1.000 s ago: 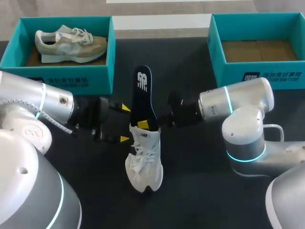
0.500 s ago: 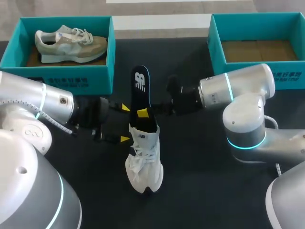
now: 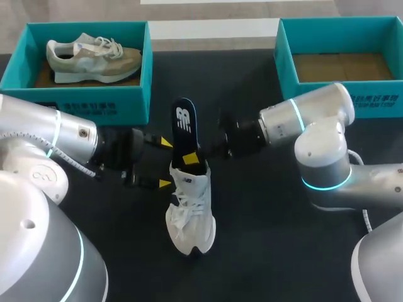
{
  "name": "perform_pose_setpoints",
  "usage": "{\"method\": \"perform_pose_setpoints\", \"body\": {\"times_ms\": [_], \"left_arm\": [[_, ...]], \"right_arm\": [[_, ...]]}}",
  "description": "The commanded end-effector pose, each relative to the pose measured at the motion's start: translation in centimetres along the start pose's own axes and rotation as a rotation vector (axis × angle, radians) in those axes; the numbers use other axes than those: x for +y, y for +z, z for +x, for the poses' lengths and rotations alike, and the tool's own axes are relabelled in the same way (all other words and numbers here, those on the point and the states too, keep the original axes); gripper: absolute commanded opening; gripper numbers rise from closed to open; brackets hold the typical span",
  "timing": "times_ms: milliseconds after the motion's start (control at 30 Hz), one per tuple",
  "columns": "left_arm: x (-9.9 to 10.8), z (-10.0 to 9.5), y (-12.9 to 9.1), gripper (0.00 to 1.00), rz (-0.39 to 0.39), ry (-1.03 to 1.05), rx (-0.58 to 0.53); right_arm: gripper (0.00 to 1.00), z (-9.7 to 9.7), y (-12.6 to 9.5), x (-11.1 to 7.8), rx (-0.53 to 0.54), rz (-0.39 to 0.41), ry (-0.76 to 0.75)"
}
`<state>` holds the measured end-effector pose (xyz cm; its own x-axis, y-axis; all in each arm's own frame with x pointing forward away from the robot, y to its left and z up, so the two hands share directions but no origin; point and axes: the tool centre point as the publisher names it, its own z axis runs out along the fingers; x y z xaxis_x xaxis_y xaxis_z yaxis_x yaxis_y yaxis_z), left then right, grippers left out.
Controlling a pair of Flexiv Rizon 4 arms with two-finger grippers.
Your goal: Take the shoe out of the shoebox, open the shoe tongue, remove and reinsert the insole, then place the shoe into the shoebox
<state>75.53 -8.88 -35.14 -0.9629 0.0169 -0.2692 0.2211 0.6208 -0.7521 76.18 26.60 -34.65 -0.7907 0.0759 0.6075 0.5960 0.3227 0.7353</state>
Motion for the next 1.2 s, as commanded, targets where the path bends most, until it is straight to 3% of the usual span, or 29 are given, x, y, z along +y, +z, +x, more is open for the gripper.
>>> {"method": "perform_pose_setpoints", "body": {"times_ms": [33, 233, 367, 400, 567, 733, 833, 867, 900, 1200], "left_arm": [[0.0, 0.0, 0.1, 1.0, -0.003, 0.0, 0.002], [0.0, 0.0, 0.1, 1.0, -0.003, 0.0, 0.002], [0.0, 0.0, 0.1, 1.0, -0.003, 0.0, 0.002], [0.0, 0.0, 0.1, 1.0, -0.003, 0.0, 0.002], [0.0, 0.0, 0.1, 1.0, -0.003, 0.0, 0.002], [0.0, 0.0, 0.1, 1.0, -0.003, 0.0, 0.002], [0.0, 0.0, 0.1, 1.0, -0.003, 0.0, 0.002], [0.0, 0.0, 0.1, 1.0, -0.003, 0.0, 0.002], [0.0, 0.0, 0.1, 1.0, -0.003, 0.0, 0.002], [0.0, 0.0, 0.1, 1.0, -0.003, 0.0, 0.002]], "right_arm": [[0.0, 1.1, 0.3, -2.0, -0.015, -0.019, 0.019], [0.0, 1.6, 0.6, -3.0, -0.013, -0.005, 0.043], [0.0, 1.7, 0.1, -1.9, -0.041, -0.016, 0.016], [0.14, 1.7, 0.0, -1.5, -0.045, -0.015, 0.008], [0.3, 1.3, -0.6, 0.4, -0.048, -0.007, -0.037], [0.25, 0.5, -0.8, 1.8, -0.041, 0.009, -0.064], [0.13, -0.1, -0.8, 2.3, -0.03, 0.02, -0.067], [0.04, -0.3, -0.8, 2.3, -0.022, 0.029, -0.061], [0.0, -0.5, -0.8, 2.3, -0.016, 0.033, -0.055], [0.0, 0.1, 0.0, -0.6, 0.031, 0.064, 0.016]]}}
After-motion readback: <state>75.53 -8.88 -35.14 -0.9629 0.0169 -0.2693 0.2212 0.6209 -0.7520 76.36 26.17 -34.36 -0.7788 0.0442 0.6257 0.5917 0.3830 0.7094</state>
